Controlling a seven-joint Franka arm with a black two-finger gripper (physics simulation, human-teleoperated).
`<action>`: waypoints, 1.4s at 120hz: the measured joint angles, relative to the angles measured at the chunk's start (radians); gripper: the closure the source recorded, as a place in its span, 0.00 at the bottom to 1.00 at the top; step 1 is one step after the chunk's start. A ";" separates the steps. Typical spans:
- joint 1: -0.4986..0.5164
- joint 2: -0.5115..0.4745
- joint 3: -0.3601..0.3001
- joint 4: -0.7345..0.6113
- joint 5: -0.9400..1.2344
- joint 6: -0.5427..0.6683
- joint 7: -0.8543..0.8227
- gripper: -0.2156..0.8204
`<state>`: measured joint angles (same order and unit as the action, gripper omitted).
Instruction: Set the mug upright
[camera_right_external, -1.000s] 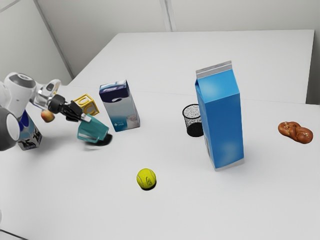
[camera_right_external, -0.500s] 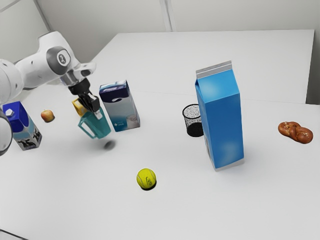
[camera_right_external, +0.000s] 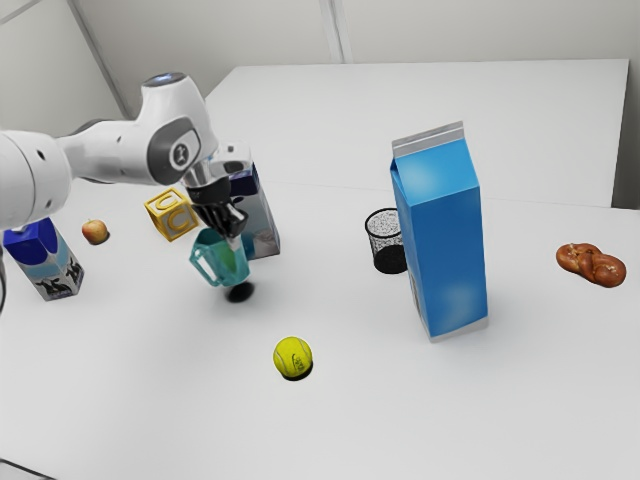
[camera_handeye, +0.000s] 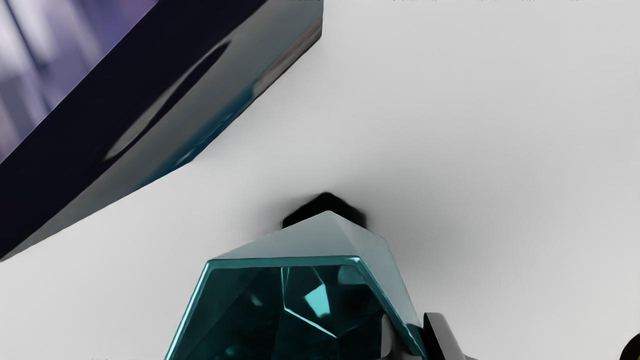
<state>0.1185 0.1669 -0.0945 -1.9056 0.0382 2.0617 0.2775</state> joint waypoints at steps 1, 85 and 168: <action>0.000 -0.002 -0.002 -0.003 0.006 0.002 -0.006 0.97; -0.014 0.029 -0.039 -0.114 0.122 0.187 -0.344 0.63; 0.000 -0.045 -0.018 0.343 -0.062 -0.197 -0.283 0.22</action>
<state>0.1180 0.1221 -0.1125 -1.5624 -0.0241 1.8649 -0.0056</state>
